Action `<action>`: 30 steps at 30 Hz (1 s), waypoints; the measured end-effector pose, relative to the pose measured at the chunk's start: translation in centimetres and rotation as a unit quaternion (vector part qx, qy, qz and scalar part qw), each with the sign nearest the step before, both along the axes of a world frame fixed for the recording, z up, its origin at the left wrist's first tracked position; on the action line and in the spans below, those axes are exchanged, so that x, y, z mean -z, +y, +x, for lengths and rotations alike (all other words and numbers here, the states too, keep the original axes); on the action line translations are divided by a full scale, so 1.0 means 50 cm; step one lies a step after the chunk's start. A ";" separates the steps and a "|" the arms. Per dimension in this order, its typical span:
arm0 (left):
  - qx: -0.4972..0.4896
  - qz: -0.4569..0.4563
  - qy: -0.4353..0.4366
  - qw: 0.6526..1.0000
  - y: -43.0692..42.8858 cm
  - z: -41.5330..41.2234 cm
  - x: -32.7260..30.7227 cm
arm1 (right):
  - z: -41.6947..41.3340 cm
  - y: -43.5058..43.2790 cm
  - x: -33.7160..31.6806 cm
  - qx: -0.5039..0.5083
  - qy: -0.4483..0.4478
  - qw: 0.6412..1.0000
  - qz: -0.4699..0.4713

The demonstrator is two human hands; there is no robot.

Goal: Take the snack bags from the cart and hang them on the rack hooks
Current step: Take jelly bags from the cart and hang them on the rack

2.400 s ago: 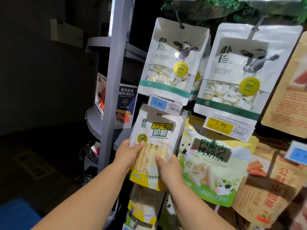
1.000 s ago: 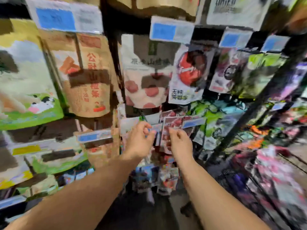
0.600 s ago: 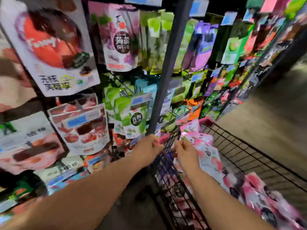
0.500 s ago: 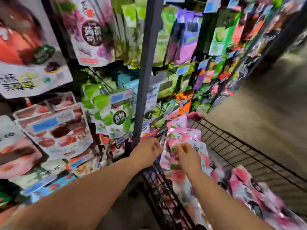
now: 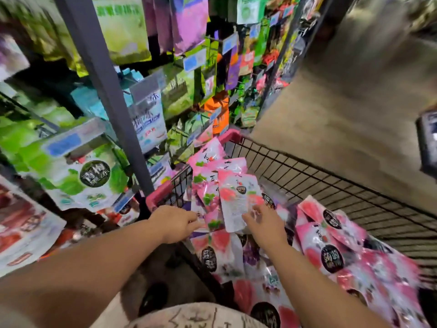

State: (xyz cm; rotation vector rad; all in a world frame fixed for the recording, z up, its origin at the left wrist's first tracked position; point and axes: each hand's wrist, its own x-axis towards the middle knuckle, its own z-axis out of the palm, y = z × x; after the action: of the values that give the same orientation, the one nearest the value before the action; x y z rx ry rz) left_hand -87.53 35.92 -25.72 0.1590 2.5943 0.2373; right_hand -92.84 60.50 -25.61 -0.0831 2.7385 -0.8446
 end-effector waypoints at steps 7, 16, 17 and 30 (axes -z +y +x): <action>-0.019 0.010 -0.002 1.000 -0.006 -0.008 0.008 | -0.004 -0.098 0.032 -0.014 -0.080 0.982 0.173; -0.014 0.025 -0.007 1.000 -0.006 -0.007 0.003 | -0.024 -0.092 0.054 0.034 -0.099 0.989 0.107; -0.019 0.026 -0.008 0.999 -0.004 -0.007 0.001 | -0.024 -0.078 0.046 0.035 -0.091 0.992 0.078; -0.209 0.244 -0.075 0.944 0.050 -0.025 -0.032 | -0.018 0.058 -0.076 0.217 -0.201 0.831 -0.470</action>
State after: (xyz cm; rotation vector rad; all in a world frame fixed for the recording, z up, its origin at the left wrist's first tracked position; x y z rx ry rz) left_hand -88.79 38.42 -24.13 -0.2328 2.3421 1.0040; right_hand -93.72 63.39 -21.79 0.4841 1.7307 -1.9917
